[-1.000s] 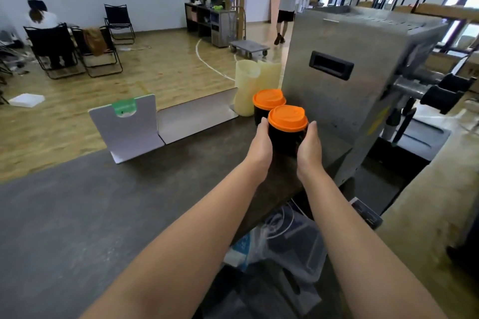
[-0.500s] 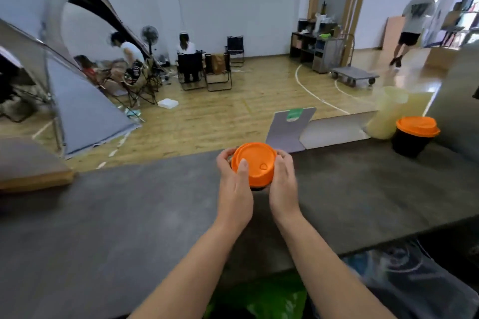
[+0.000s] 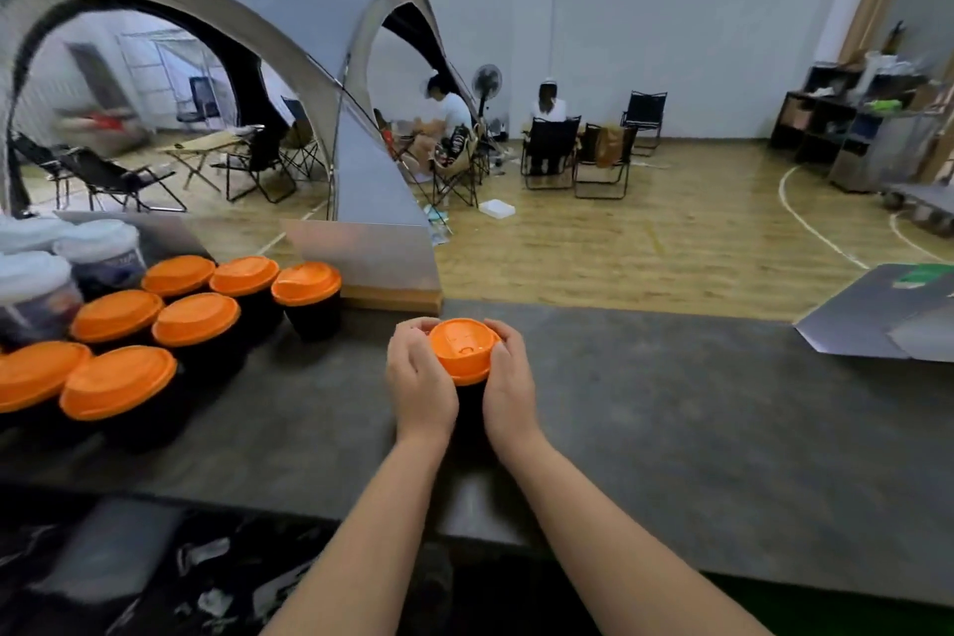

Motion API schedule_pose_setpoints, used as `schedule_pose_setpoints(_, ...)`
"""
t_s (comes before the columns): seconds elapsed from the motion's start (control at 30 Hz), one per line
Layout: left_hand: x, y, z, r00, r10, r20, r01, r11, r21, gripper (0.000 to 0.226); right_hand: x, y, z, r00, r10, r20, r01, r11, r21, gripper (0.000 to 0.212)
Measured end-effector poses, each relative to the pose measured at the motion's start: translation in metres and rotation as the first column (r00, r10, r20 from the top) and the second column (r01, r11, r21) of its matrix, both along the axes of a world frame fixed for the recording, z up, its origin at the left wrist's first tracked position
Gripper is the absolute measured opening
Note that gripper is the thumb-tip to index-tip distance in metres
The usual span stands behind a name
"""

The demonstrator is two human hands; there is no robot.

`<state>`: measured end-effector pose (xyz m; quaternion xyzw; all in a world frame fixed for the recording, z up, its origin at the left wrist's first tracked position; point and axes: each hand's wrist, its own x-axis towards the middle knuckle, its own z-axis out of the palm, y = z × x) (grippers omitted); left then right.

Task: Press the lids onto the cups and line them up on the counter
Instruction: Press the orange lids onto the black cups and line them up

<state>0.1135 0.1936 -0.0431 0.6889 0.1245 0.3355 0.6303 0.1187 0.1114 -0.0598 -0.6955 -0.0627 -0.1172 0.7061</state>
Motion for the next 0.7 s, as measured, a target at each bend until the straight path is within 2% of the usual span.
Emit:
schedule_pose_setpoints(0.07, 0.004, 0.023, -0.009, 0.998, 0.063, 0.004, -0.063, 0.997, 0.04, 0.041, 0.005, 0.015, -0.005, 1.0, -0.017, -0.01, 0.017, 1.0, -0.018, 0.021)
schedule_pose_setpoints(0.13, 0.005, 0.04, -0.013, 0.996, 0.091, 0.013, -0.092, 0.994, 0.064, 0.045, 0.008, 0.027, -0.005, 0.999, -0.046, -0.005, 0.046, 0.998, -0.032, 0.029)
schedule_pose_setpoints(0.27, -0.002, 0.052, -0.015, 0.997, -0.076, -0.025, 0.078, 0.995, 0.069, 0.044, 0.004, 0.049, -0.003, 0.994, -0.111, 0.015, 0.112, 0.993, -0.026, 0.032)
schedule_pose_setpoints(0.37, -0.004, 0.053, -0.021, 0.984, -0.179, -0.004, 0.179, 0.982, 0.055, 0.046, 0.002, 0.053, -0.008, 0.992, -0.108, 0.07, 0.114, 0.989, -0.092, 0.033)
schedule_pose_setpoints(0.47, -0.005, 0.053, -0.023, 0.963, -0.268, 0.035, 0.268, 0.963, 0.0, 0.037, 0.007, 0.046, -0.012, 0.99, -0.091, 0.108, 0.109, 0.979, -0.173, 0.032)
schedule_pose_setpoints(0.57, -0.002, 0.058, -0.027, 0.943, -0.33, 0.039, 0.33, 0.944, 0.014, 0.041, 0.011, 0.043, -0.015, 0.986, -0.09, 0.142, 0.12, 0.969, -0.217, 0.032)
schedule_pose_setpoints(0.7, 0.002, 0.061, -0.034, 0.938, -0.346, 0.035, 0.345, 0.938, 0.04, 0.041, 0.009, 0.045, -0.014, 0.98, -0.079, 0.181, 0.115, 0.973, -0.2, 0.041)
